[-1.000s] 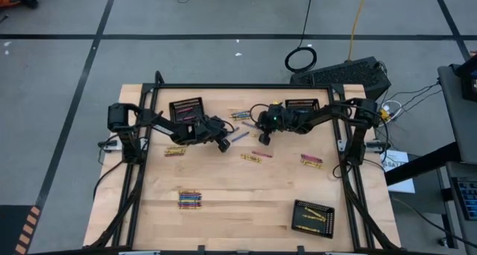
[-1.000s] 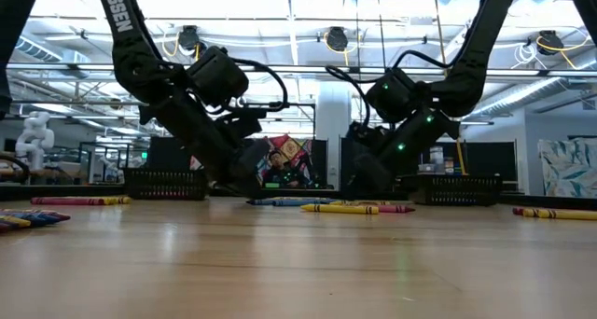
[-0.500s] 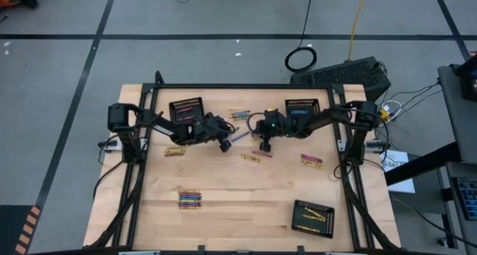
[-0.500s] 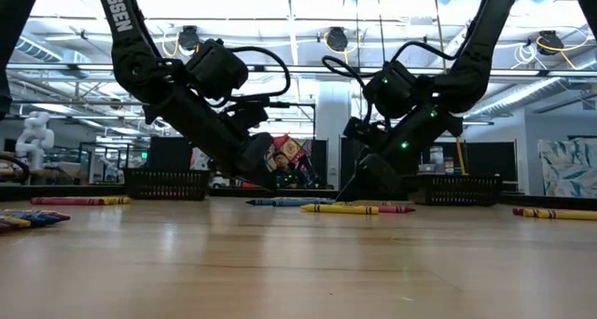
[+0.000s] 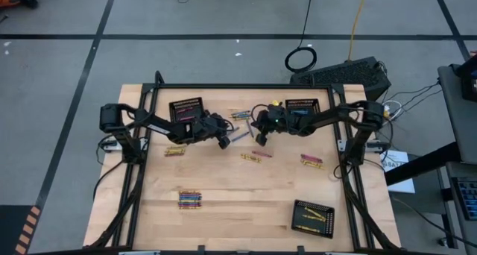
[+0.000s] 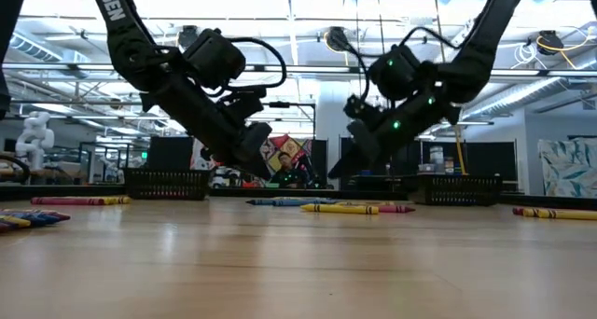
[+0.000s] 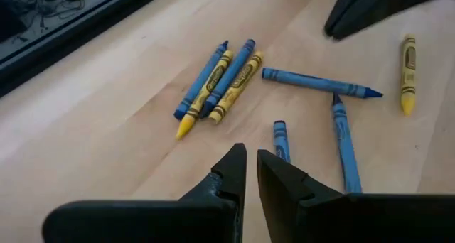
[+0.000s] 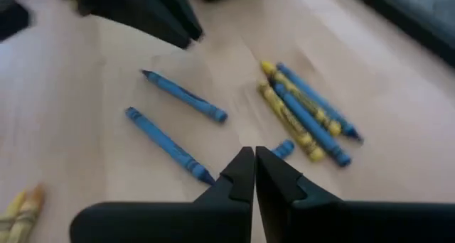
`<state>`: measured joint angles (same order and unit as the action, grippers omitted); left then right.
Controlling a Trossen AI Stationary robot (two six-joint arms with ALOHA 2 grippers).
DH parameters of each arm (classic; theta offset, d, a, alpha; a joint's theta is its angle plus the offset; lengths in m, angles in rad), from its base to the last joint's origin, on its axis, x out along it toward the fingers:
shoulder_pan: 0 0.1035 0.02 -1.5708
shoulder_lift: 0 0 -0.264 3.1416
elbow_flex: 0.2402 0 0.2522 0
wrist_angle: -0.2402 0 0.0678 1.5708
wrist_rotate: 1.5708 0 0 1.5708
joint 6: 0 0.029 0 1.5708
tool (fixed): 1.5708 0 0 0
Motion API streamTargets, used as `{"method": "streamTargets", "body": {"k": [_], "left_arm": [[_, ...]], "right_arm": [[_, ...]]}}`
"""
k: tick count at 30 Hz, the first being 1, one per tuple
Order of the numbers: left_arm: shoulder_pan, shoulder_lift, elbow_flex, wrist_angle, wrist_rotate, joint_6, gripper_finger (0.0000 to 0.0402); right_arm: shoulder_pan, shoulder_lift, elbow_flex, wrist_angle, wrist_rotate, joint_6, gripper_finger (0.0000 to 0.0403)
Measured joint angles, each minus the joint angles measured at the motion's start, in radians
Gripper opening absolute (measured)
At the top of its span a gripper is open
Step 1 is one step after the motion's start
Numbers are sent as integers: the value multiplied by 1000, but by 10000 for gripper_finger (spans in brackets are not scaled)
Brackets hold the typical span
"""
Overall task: Sort crayons
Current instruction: Adjust the blue crayon
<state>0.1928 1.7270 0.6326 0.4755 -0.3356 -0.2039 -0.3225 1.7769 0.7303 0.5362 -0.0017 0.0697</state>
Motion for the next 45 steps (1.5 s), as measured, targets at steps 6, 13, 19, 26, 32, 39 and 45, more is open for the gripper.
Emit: {"method": "streamTargets", "body": {"k": [6, 13, 19, 26, 32, 39, 45], "left_arm": [[-12, 12, 1, -18, 12, 1, 44], [-12, 23, 0, -26, 17, 1, 44], [-12, 41, 0, -11, 17, 1, 44], [-12, 76, 1, 18, 64, 1, 44], [-12, 124, 1, 77, 81, 2, 44], [-12, 137, 1, 106, 100, 2, 44], [-20, 139, 1, 130, 107, 4, 44]], "right_arm": [[8, 70, 0, 116, 42, 102, 23], [19, 76, 1, 96, 177, 128, 108], [20, 107, 1, 119, 153, 151, 129], [20, 173, 1, 183, 104, 157, 127], [27, 183, 2, 174, 106, 117, 91], [38, 133, 2, 92, 45, 42, 13], [38, 48, 1, -23, 41, -28, 17]]}}
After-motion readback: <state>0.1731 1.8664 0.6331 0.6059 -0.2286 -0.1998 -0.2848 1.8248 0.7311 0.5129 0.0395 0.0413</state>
